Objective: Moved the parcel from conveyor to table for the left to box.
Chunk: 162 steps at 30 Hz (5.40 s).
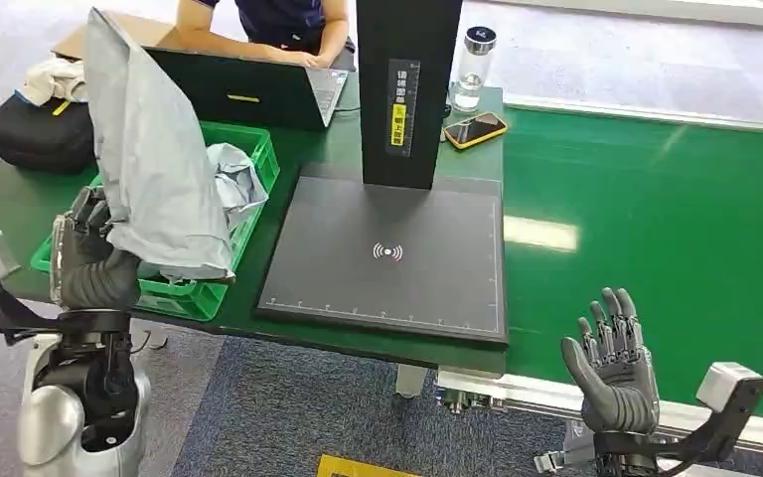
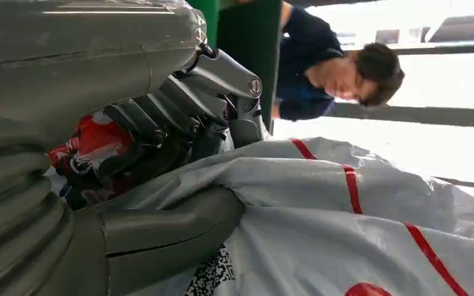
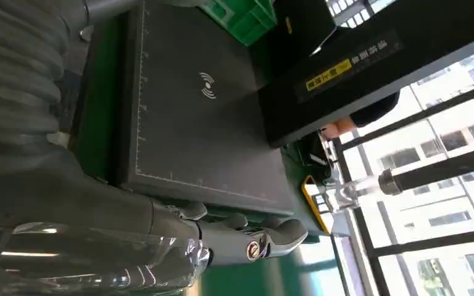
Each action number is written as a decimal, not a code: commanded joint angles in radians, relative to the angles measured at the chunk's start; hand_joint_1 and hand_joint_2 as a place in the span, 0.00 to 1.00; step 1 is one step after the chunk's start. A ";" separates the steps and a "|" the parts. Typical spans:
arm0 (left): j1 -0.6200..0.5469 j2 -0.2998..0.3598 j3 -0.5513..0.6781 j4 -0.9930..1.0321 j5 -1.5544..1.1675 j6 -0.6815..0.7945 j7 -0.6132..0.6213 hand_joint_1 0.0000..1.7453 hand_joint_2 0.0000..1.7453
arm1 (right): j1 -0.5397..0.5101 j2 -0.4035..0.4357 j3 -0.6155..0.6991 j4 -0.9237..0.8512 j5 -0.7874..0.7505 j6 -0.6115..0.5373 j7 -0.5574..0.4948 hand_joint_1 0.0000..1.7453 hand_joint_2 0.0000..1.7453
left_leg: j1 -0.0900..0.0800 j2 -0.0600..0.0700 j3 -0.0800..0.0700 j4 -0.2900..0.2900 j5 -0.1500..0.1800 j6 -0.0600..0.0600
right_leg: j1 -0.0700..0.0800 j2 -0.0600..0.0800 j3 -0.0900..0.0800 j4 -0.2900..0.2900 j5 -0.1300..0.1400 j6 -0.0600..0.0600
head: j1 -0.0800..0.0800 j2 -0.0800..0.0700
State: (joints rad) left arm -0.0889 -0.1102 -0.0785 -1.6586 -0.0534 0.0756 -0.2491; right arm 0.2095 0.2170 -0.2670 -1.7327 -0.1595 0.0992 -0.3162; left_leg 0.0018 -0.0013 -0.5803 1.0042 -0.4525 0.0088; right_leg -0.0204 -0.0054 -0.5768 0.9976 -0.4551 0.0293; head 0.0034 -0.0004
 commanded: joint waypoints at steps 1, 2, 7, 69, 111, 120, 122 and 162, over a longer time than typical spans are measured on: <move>-0.049 0.001 0.115 0.133 -0.015 0.019 -0.002 1.00 1.00 | -0.020 -0.045 0.060 0.036 -0.012 -0.009 -0.001 0.00 1.00 | 0.000 0.001 0.003 -0.002 0.000 -0.001 | 0.000 0.001 0.002 -0.002 0.000 -0.001 | 0.000 0.000; -0.047 0.001 0.118 0.131 -0.014 0.019 -0.002 1.00 1.00 | -0.022 -0.045 0.059 0.035 -0.012 -0.009 -0.001 0.00 1.00 | 0.001 0.001 0.004 -0.002 0.000 -0.001 | 0.001 0.001 0.003 -0.002 0.000 -0.002 | 0.000 0.000; -0.072 0.000 0.122 0.143 -0.016 0.016 -0.003 1.00 1.00 | -0.039 -0.043 0.052 0.049 -0.012 -0.003 -0.001 0.00 1.00 | 0.000 0.001 0.002 -0.001 0.000 -0.001 | 0.001 0.001 0.002 -0.001 0.000 -0.001 | 0.000 0.000; -0.587 0.090 0.165 0.880 -0.257 0.113 0.077 1.00 1.00 | -0.043 -0.045 0.074 0.038 -0.023 -0.014 -0.006 0.00 1.00 | 0.001 0.000 0.002 -0.001 0.001 -0.001 | 0.001 0.000 0.002 -0.001 0.001 -0.002 | 0.000 0.000; -0.567 0.131 0.314 1.220 -0.447 0.310 0.194 0.00 1.00 | -0.039 -0.057 0.085 0.038 0.006 0.007 0.010 0.00 1.00 | 0.001 0.001 0.004 -0.001 0.001 -0.001 | 0.001 0.001 0.004 -0.002 0.001 -0.002 | 0.000 0.000; -0.534 0.058 0.266 0.979 -0.494 0.253 0.143 0.00 1.00 | -0.026 -0.045 0.073 0.020 0.014 0.009 0.009 0.00 1.00 | 0.001 -0.002 0.001 0.000 0.002 -0.001 | 0.001 -0.001 0.002 0.000 0.001 -0.001 | 0.000 0.000; -0.496 0.026 0.223 0.809 -0.502 0.228 0.150 0.00 1.00 | -0.027 -0.040 0.069 0.019 0.017 0.011 0.009 0.00 1.00 | 0.002 -0.003 0.002 0.001 0.001 -0.001 | 0.002 -0.003 0.003 -0.001 0.000 -0.002 | 0.000 0.000; 0.062 0.006 -0.444 0.208 -0.197 -0.139 0.096 0.00 1.00 | 0.079 -0.036 0.232 -0.089 0.143 -0.053 -0.006 0.00 1.00 | 0.000 -0.001 0.005 -0.002 -0.001 -0.001 | 0.000 -0.001 0.005 -0.003 -0.001 -0.002 | 0.000 0.000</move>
State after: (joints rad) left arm -0.0493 -0.0908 -0.4486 -1.6427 -0.2694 -0.0339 -0.1526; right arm 0.2130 0.1743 -0.0725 -1.7692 -0.0478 0.0477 -0.3441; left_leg 0.0017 -0.0004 -0.5798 1.0044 -0.4533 0.0089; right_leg -0.0205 -0.0044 -0.5768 0.9966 -0.4551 0.0292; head 0.0031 -0.0004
